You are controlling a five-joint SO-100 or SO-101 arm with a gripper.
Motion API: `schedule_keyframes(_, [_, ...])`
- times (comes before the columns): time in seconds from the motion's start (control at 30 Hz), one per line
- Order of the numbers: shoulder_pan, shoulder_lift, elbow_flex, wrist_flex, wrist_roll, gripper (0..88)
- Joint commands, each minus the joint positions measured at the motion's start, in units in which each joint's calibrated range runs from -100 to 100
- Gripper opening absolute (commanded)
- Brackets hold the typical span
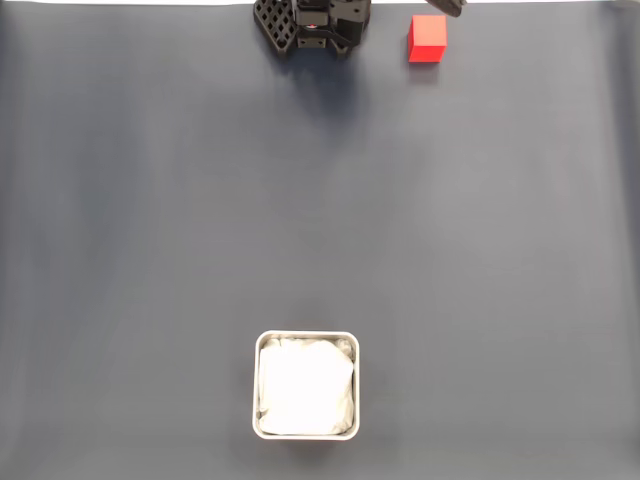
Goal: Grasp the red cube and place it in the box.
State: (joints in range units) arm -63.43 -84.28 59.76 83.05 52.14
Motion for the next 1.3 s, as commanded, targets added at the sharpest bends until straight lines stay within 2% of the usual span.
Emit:
schedule_keyframes(0.0, [-1.91, -0.73, 0.18, 0.88, -0.44, 0.0])
schedule_keyframes(0.57, [-9.87, -1.16, 1.09, 5.47, -2.15, 0.6])
schedule_keyframes(1.27, [-10.58, 0.83, 2.92, 4.08, -3.71, 5.0])
